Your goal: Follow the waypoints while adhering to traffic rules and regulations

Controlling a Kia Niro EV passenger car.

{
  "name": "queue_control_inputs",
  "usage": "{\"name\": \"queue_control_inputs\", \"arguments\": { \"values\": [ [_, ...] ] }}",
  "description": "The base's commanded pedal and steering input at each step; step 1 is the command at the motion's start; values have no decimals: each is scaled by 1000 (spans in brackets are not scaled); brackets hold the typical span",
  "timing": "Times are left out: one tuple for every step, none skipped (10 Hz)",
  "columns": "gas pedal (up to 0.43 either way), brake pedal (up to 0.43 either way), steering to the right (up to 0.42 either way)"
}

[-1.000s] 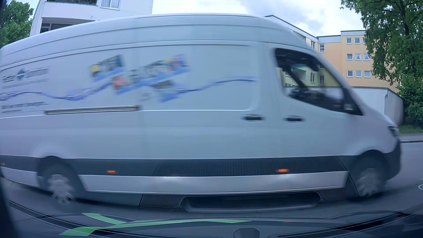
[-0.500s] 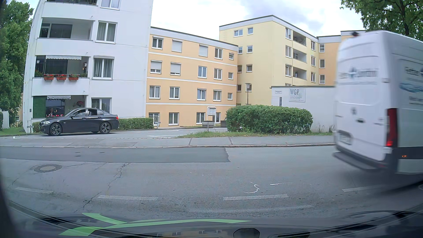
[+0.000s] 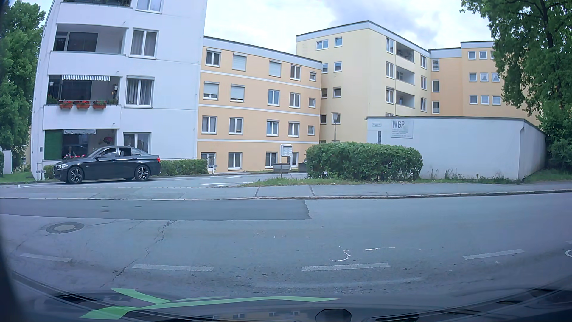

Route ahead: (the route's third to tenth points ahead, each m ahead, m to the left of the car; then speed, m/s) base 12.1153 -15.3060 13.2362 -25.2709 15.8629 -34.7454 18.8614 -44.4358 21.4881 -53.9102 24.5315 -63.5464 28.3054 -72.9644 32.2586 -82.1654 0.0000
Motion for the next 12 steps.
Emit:
{"name": "queue_control_inputs", "arguments": {
  "values": [
    [0, 195, 45],
    [0, 195, 45],
    [0, 195, 45],
    [0, 159, 45],
    [0, 110, 45],
    [0, 49, 45],
    [0, 0, 45],
    [0, 6, 45],
    [0, 0, 45],
    [0, 12, 45],
    [0, 18, 45],
    [0, 6, 47]
  ]
}}
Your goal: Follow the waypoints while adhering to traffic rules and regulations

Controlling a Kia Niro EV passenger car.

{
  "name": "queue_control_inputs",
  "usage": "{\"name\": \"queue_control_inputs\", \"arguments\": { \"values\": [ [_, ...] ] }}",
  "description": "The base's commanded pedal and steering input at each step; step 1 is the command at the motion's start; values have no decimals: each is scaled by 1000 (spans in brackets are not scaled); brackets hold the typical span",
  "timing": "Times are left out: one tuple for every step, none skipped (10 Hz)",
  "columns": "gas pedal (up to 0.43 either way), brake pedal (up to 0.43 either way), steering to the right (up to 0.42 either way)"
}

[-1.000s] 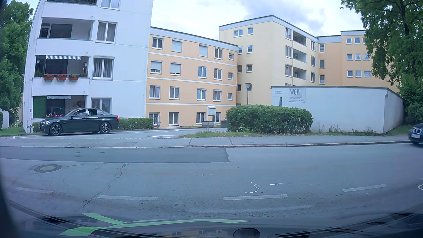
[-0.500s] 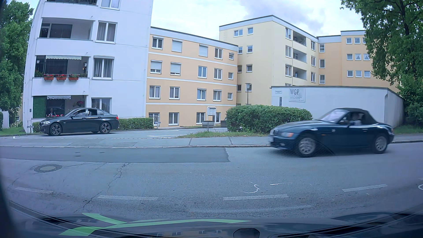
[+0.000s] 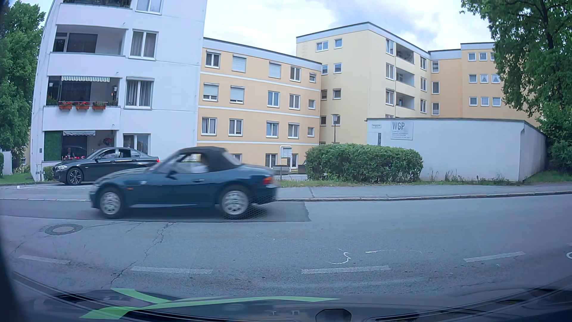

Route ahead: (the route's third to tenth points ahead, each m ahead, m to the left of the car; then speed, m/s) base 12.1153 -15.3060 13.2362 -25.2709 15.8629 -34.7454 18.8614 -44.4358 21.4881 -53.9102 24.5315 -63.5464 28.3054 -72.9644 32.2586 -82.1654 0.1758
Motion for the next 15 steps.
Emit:
{"name": "queue_control_inputs", "arguments": {
  "values": [
    [0, 0, 47],
    [0, 0, 47],
    [0, 0, 47],
    [0, 0, 47],
    [0, 0, 48],
    [0, 0, 47],
    [0, 0, 47],
    [0, 0, 47],
    [0, 0, 46],
    [0, 0, 45],
    [0, 0, 45],
    [0, 0, 52],
    [0, 0, 69],
    [0, 0, 84],
    [0, 0, 97]
  ]
}}
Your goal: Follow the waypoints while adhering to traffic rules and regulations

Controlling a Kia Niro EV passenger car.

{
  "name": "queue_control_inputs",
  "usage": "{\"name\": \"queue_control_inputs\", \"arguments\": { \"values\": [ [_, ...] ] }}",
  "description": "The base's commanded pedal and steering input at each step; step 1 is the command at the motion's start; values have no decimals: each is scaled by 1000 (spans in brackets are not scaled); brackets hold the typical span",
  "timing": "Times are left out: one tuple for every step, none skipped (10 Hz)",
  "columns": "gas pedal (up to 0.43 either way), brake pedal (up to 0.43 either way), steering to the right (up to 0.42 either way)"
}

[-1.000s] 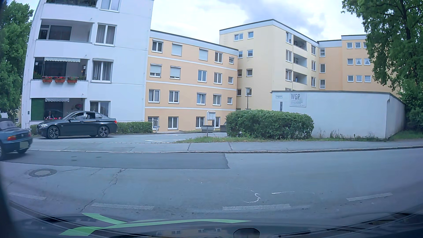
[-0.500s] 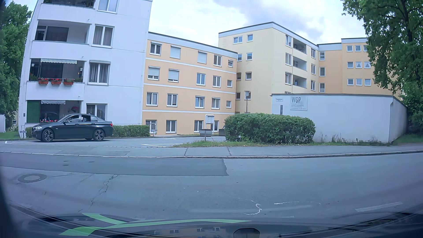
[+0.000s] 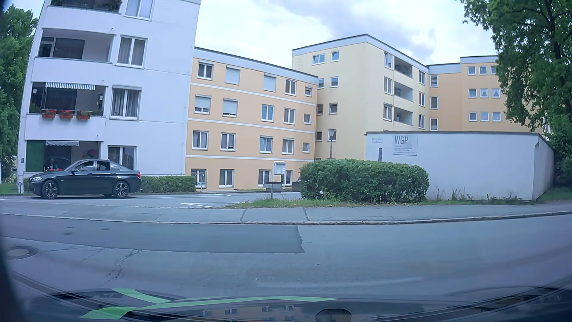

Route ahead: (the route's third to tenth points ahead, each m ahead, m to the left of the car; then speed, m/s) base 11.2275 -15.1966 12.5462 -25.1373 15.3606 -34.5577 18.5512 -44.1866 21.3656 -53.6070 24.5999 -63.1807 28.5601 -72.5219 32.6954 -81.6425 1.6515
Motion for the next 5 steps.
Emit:
{"name": "queue_control_inputs", "arguments": {
  "values": [
    [0, 0, 118],
    [0, 0, 146],
    [0, 0, 180],
    [0, 0, 204],
    [0, 0, 232]
  ]
}}
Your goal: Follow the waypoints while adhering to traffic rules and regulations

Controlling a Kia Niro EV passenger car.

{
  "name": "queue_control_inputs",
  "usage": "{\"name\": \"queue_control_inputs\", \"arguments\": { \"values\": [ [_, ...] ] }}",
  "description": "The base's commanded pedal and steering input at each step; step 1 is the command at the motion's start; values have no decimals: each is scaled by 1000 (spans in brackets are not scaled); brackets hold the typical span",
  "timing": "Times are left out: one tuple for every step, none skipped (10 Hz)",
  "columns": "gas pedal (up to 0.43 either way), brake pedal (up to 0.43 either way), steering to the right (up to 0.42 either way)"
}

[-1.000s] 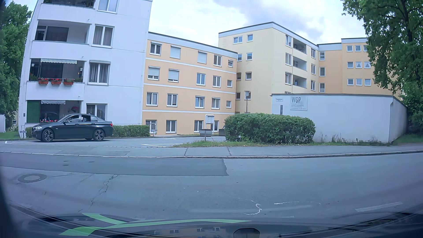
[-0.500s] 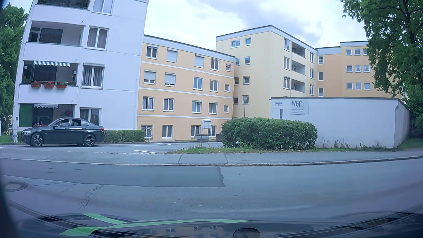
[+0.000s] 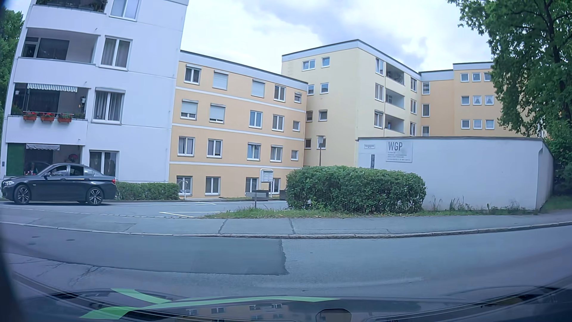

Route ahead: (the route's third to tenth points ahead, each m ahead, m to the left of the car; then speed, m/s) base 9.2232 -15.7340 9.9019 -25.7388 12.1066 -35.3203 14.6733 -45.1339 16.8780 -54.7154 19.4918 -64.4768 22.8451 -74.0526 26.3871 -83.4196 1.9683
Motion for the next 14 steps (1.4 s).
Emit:
{"name": "queue_control_inputs", "arguments": {
  "values": [
    [0, 0, 278],
    [0, 0, 311],
    [0, 0, 322],
    [0, 0, 337],
    [0, 0, 376],
    [0, 0, 411],
    [0, 0, 449],
    [0, 0, 482],
    [0, 0, 522],
    [0, 0, 569],
    [0, 0, 617],
    [0, 0, 656],
    [0, 0, 689],
    [0, 0, 722]
  ]
}}
